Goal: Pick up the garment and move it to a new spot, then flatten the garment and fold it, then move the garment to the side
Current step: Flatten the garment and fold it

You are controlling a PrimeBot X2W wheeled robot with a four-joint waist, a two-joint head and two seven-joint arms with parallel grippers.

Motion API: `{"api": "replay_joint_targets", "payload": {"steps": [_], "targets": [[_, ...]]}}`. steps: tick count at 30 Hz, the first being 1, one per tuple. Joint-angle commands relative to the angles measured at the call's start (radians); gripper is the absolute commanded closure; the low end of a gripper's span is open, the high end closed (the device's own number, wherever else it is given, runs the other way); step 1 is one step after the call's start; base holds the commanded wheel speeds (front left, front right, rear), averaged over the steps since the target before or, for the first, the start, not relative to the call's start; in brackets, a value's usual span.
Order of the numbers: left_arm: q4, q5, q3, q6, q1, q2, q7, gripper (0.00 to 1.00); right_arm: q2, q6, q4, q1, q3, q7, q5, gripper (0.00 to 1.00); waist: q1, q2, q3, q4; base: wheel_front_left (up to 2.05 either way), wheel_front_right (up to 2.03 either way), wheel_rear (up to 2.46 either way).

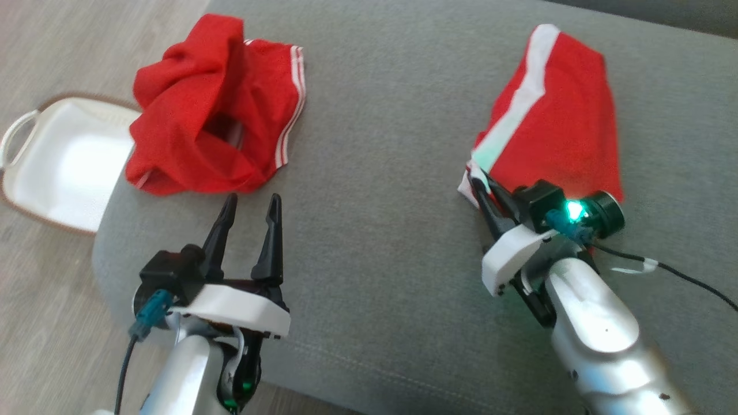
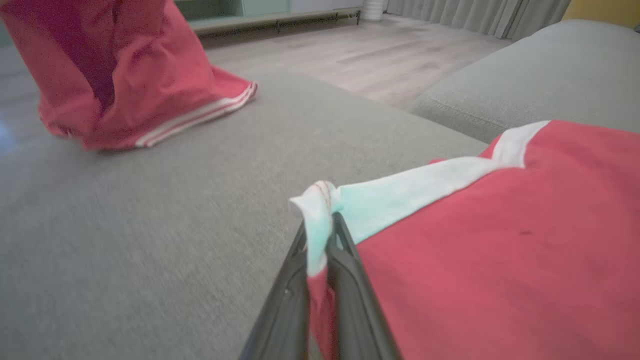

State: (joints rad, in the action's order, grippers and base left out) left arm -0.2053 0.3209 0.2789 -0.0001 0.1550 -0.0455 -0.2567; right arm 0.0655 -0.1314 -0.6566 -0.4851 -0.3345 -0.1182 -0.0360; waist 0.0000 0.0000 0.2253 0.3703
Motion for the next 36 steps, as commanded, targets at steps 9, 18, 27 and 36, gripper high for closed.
{"api": "replay_joint_targets", "payload": {"steps": [9, 18, 27, 36], "targets": [[0.031, -0.02, -0.057, -0.001, 0.011, -0.005, -0.005, 0.0, -0.015, 0.001, 0.14, -0.148, 0.092, -0.082, 0.094, 1.0, 0.0, 0.0, -0.073, -0.098, 0.0, 0.0, 0.0], [0.044, -0.018, -0.058, 0.0, 0.004, -0.005, -0.005, 0.0, 0.024, 0.001, 0.16, -0.194, 0.39, 0.008, -0.04, 1.0, 0.0, 0.0, -0.08, -0.132, 0.0, 0.0, 0.0], [0.045, -0.018, -0.05, -0.012, 0.025, -0.005, -0.005, 0.0, 0.148, 0.001, 0.068, -0.277, 0.557, 0.048, -0.126, 1.0, 0.0, 0.0, -0.032, -0.118, 0.0, 0.0, 0.0], [0.036, -0.01, -0.037, -0.02, 0.053, -0.005, -0.005, 0.0, 0.201, 0.001, -0.04, -0.424, 0.674, -0.02, -0.261, 1.0, 0.0, 0.0, 0.02, -0.091, 0.0, 0.0, 0.0]]}}
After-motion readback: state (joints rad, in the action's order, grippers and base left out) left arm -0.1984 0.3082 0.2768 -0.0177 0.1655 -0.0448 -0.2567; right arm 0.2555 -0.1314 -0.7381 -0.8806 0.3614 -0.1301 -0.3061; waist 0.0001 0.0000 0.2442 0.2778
